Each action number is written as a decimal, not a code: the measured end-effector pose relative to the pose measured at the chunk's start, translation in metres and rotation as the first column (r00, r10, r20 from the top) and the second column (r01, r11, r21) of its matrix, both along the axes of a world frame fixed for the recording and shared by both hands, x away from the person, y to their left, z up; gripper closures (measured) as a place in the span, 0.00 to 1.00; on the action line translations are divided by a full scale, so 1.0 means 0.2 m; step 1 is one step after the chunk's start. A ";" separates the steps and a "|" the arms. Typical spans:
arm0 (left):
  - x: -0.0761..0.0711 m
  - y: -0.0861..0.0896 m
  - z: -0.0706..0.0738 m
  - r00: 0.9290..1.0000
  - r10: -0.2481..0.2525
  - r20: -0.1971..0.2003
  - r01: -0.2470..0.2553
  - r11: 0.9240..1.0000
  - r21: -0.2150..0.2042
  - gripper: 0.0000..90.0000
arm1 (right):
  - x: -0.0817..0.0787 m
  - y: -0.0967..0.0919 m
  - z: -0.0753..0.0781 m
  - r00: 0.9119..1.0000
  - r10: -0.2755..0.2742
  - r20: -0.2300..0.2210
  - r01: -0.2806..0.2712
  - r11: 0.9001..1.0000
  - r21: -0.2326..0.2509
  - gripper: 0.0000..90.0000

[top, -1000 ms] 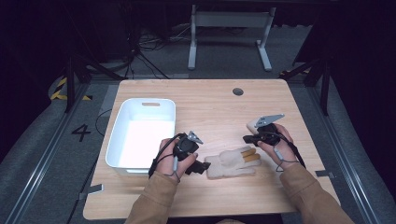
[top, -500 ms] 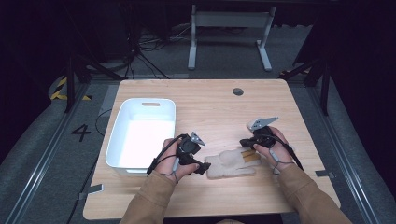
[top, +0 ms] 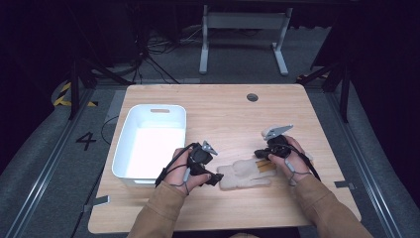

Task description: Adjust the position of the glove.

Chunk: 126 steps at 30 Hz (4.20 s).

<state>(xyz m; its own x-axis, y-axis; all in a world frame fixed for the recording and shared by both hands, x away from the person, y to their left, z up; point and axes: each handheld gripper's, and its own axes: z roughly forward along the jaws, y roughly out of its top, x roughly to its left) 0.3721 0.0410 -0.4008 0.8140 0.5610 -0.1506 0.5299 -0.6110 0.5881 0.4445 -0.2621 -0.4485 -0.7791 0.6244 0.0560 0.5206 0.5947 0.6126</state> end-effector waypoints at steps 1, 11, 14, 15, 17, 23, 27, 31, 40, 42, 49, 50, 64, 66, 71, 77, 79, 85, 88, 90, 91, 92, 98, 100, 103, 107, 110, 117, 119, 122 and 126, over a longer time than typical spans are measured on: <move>0.00 0.00 0.00 1.000 -0.002 -0.003 0.002 1.000 -0.002 0.29 | 0.00 0.00 0.00 1.000 -0.004 -0.010 0.004 1.000 -0.001 1.00; 0.03 0.00 0.01 0.999 0.031 0.010 -0.031 0.999 -0.011 0.29 | -0.06 -0.02 0.04 0.998 -0.022 -0.057 0.020 0.999 -0.035 1.00; 0.03 -0.01 0.02 1.000 0.019 0.010 -0.019 1.000 -0.012 0.29 | -0.07 -0.02 0.05 0.998 -0.019 -0.056 0.016 0.998 -0.057 1.00; 0.03 -0.01 0.02 1.000 0.016 0.009 -0.016 1.000 -0.014 0.29 | -0.08 -0.02 0.05 0.998 -0.025 -0.063 0.022 0.998 -0.060 1.00; 0.03 -0.02 0.02 1.000 0.011 0.008 -0.011 1.000 -0.015 0.29 | -0.09 -0.02 0.06 0.997 -0.021 -0.072 0.016 0.998 -0.061 1.00; 0.04 -0.03 0.02 1.000 0.008 0.007 -0.007 1.000 -0.019 0.29 | -0.10 -0.04 0.07 0.997 -0.021 -0.077 0.016 0.998 -0.055 0.99; 0.04 -0.03 0.02 1.000 0.006 0.006 -0.006 1.000 -0.023 0.29 | -0.11 -0.06 0.11 0.998 -0.034 -0.043 0.034 0.999 -0.005 0.93; 0.04 -0.02 0.02 1.000 0.011 0.007 -0.011 1.000 -0.023 0.29 | -0.12 -0.10 0.16 0.998 -0.066 0.003 0.066 0.997 0.039 0.90; 0.04 -0.01 0.03 1.000 0.012 0.004 -0.011 1.000 -0.028 0.29 | -0.10 -0.21 0.21 0.980 -0.179 0.086 0.171 0.981 0.089 0.71; 0.04 -0.01 0.03 1.000 0.010 0.003 -0.010 1.000 -0.027 0.29 | -0.09 -0.24 0.21 0.976 -0.199 0.084 0.191 0.977 0.098 0.66; 0.04 -0.01 0.01 1.000 0.006 -0.007 -0.006 1.000 -0.018 0.29 | -0.05 -0.35 0.20 0.955 -0.271 0.121 0.262 0.961 0.084 0.54; 0.04 -0.01 0.01 1.000 0.006 -0.007 -0.006 1.000 -0.018 0.29 | -0.04 -0.36 0.19 0.952 -0.277 0.126 0.269 0.960 0.076 0.53; 0.04 -0.03 0.00 1.000 0.004 -0.010 -0.004 1.000 -0.009 0.29 | 0.03 -0.47 0.05 0.925 -0.362 0.117 0.361 0.932 0.030 0.51; 0.04 -0.03 0.00 1.000 -0.001 -0.011 0.001 1.000 -0.007 0.29 | 0.04 -0.48 0.02 0.922 -0.371 0.113 0.371 0.928 0.028 0.52; 0.04 -0.03 -0.01 1.000 0.003 -0.015 -0.003 1.000 -0.006 0.29 | 0.04 -0.48 0.01 0.925 -0.368 0.097 0.366 0.930 0.042 0.61; 0.04 -0.03 -0.01 1.000 0.005 -0.016 -0.005 1.000 -0.007 0.29 | 0.04 -0.47 0.01 0.931 -0.347 0.110 0.347 0.938 0.022 0.70; 0.04 -0.04 -0.01 1.000 0.001 -0.018 -0.001 1.000 -0.009 0.29 | 0.04 -0.47 0.01 0.931 -0.348 0.112 0.347 0.937 0.024 0.71; 0.04 -0.04 0.00 1.000 -0.003 -0.017 0.003 1.000 -0.017 0.29 | 0.03 -0.47 0.04 0.928 -0.347 0.134 0.346 0.938 0.036 0.74; 0.04 -0.04 0.00 1.000 -0.001 -0.017 0.001 1.000 -0.021 0.29 | 0.02 -0.47 0.07 0.934 -0.333 0.130 0.329 0.943 0.050 0.74; 0.04 -0.03 0.00 1.000 0.002 -0.015 -0.003 1.000 -0.024 0.29 | 0.01 -0.47 0.09 0.939 -0.316 0.135 0.310 0.949 0.063 0.74; 0.04 -0.03 0.00 1.000 0.003 -0.015 -0.004 1.000 -0.027 0.29 | 0.00 -0.47 0.11 0.941 -0.307 0.139 0.301 0.952 0.062 0.74; 0.04 -0.03 0.01 1.000 0.004 -0.014 -0.004 0.999 -0.032 0.28 | 0.00 -0.47 0.12 0.943 -0.301 0.144 0.295 0.954 0.062 0.74; 0.03 -0.02 0.02 1.000 0.005 -0.005 -0.005 0.999 -0.050 0.27 | -0.03 -0.46 0.19 0.948 -0.269 0.168 0.259 0.963 0.076 0.74; 0.03 -0.02 0.02 1.000 0.007 -0.002 -0.007 0.999 -0.052 0.27 | -0.04 -0.45 0.21 0.951 -0.257 0.174 0.246 0.966 0.084 0.74; 0.03 -0.02 0.02 1.000 0.004 -0.003 -0.004 0.999 -0.050 0.27 | -0.05 -0.45 0.24 0.953 -0.241 0.184 0.227 0.970 0.091 0.75; 0.03 -0.02 0.02 1.000 0.010 -0.004 -0.010 0.999 -0.040 0.27 | -0.08 -0.42 0.28 0.957 -0.215 0.194 0.198 0.975 0.099 0.75; 0.04 -0.02 0.02 1.000 0.017 -0.003 -0.017 0.999 -0.045 0.27 | -0.09 -0.40 0.30 0.961 -0.193 0.196 0.175 0.979 0.107 0.75; 0.04 -0.02 0.03 1.000 0.017 -0.013 -0.017 0.999 -0.044 0.27 | -0.13 -0.34 0.35 0.969 -0.135 0.206 0.113 0.987 0.115 0.75; 0.04 -0.02 0.03 1.000 0.015 -0.014 -0.016 0.999 -0.045 0.27 | -0.15 -0.33 0.37 0.971 -0.119 0.207 0.094 0.988 0.124 0.75; 0.04 -0.03 0.04 1.000 0.013 -0.015 -0.013 0.999 -0.045 0.28 | -0.17 -0.31 0.39 0.974 -0.093 0.208 0.066 0.989 0.135 0.75; 0.04 -0.03 0.04 1.000 0.010 -0.012 -0.011 0.999 -0.050 0.28 | -0.19 -0.28 0.41 0.978 -0.053 0.203 0.020 0.987 0.161 0.75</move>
